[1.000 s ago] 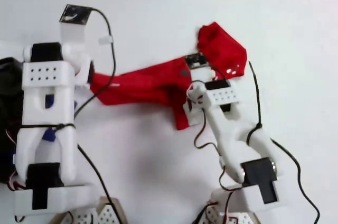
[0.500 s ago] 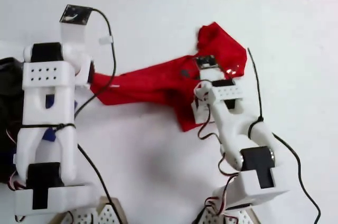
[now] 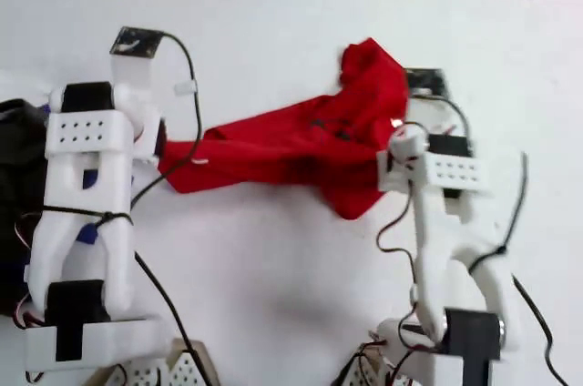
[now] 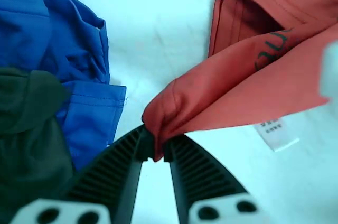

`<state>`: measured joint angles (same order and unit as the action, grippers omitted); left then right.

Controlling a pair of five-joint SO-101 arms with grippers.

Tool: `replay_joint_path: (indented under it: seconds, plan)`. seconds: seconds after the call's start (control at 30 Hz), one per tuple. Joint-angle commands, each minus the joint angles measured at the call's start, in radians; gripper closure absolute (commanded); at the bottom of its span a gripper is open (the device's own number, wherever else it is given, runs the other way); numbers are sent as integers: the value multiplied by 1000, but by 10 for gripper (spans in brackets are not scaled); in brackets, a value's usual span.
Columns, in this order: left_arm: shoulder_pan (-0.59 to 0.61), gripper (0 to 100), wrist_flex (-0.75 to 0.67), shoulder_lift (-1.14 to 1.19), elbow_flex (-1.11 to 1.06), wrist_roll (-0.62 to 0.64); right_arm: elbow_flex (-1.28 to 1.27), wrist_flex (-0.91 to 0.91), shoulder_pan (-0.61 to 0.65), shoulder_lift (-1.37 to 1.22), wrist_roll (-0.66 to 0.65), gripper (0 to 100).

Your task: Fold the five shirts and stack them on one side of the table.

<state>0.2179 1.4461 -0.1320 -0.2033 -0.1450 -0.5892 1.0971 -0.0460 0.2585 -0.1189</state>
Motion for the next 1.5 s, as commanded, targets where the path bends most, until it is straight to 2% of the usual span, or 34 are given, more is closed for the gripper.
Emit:
replay_joint_path:
  seconds: [0.0,0.17,0.47,0.7,1.03,1.47]
  plan:
    - [5,974,-17,-12,-2,-11,25,24,-41,96,-63,980]
    - [5,974,25,-18,48,-12,58,30,-39,197,-158,980]
    - [3,974,334,-18,472,-14,203,-16,-38,469,-249,980]
    - [-34,975,339,-160,565,-91,345,-27,-44,553,-249,980]
    - [-38,975,319,-503,567,-91,600,-19,-44,650,-249,981]
    - [-38,975,284,-746,559,-86,746,-21,-44,820,-249,981]
